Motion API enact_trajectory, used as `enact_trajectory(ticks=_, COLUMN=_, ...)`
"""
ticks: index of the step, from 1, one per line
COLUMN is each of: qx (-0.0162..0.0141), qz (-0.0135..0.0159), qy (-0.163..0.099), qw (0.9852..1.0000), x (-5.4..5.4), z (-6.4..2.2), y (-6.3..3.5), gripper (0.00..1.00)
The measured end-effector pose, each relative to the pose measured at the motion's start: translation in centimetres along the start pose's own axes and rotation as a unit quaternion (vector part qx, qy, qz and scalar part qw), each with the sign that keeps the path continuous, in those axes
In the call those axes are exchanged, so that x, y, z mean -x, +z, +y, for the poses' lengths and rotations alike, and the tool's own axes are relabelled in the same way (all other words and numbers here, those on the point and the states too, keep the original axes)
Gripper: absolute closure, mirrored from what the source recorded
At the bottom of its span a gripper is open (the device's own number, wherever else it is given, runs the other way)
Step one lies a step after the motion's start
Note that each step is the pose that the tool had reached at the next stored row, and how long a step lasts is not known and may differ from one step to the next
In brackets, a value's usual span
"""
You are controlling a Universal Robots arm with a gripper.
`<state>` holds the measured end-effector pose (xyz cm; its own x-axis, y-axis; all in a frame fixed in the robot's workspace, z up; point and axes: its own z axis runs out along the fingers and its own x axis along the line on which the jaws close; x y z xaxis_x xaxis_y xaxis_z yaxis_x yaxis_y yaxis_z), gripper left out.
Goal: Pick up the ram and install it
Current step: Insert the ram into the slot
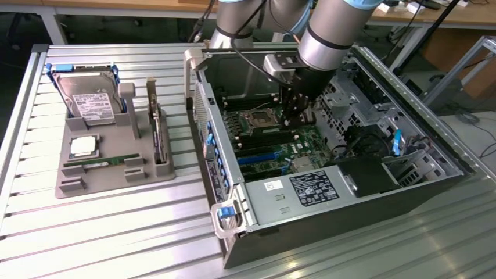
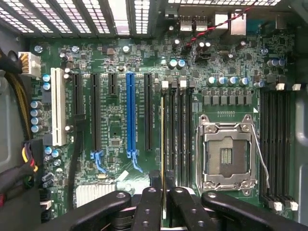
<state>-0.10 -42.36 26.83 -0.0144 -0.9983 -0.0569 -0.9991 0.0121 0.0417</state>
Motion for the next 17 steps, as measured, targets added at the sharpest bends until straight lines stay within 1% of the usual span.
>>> enact_trajectory(ticks=1, qx=0.0, qz=0.0036, qy=0.0, qw=1.0, x=0.5, z=0.07, y=0.06, gripper=0.87)
enact_trajectory(ticks=2, qx=-0.0001, qz=0.0067, qy=0.0, qw=1.0, x=0.7, z=0.12, y=0.15, gripper=0.87)
enact_trajectory(ticks=3, qx=-0.0001, qz=0.0127, qy=0.001, qw=0.9999, x=0.7, z=0.15, y=0.19, gripper=0.87)
enact_trajectory(ticks=4, qx=-0.0004, qz=0.0304, qy=0.001, qw=0.9995, x=0.7, z=0.17, y=0.24, gripper=0.87)
enact_trajectory(ticks=5, qx=-0.0004, qz=0.0315, qy=0.001, qw=0.9995, x=0.8, z=0.18, y=0.32, gripper=0.87)
enact_trajectory(ticks=6, qx=-0.0004, qz=0.0316, qy=0.001, qw=0.9995, x=0.8, z=0.23, y=0.38, gripper=0.87)
enact_trajectory(ticks=9, qx=-0.0004, qz=0.0315, qy=0.001, qw=0.9995, x=1.0, z=0.4, y=0.77, gripper=0.87)
enact_trajectory(ticks=10, qx=-0.0004, qz=0.0316, qy=0.001, qw=0.9995, x=1.2, z=0.46, y=1.27, gripper=0.87)
enact_trajectory(ticks=12, qx=-0.0004, qz=0.0316, qy=0.001, qw=0.9995, x=1.3, z=0.53, y=1.47, gripper=0.87)
enact_trajectory(ticks=15, qx=-0.0004, qz=0.0316, qy=0.001, qw=0.9995, x=1.4, z=0.88, y=1.93, gripper=0.87)
enact_trajectory(ticks=17, qx=-0.0005, qz=0.0315, qy=0.001, qw=0.9995, x=1.6, z=0.91, y=2.2, gripper=0.87)
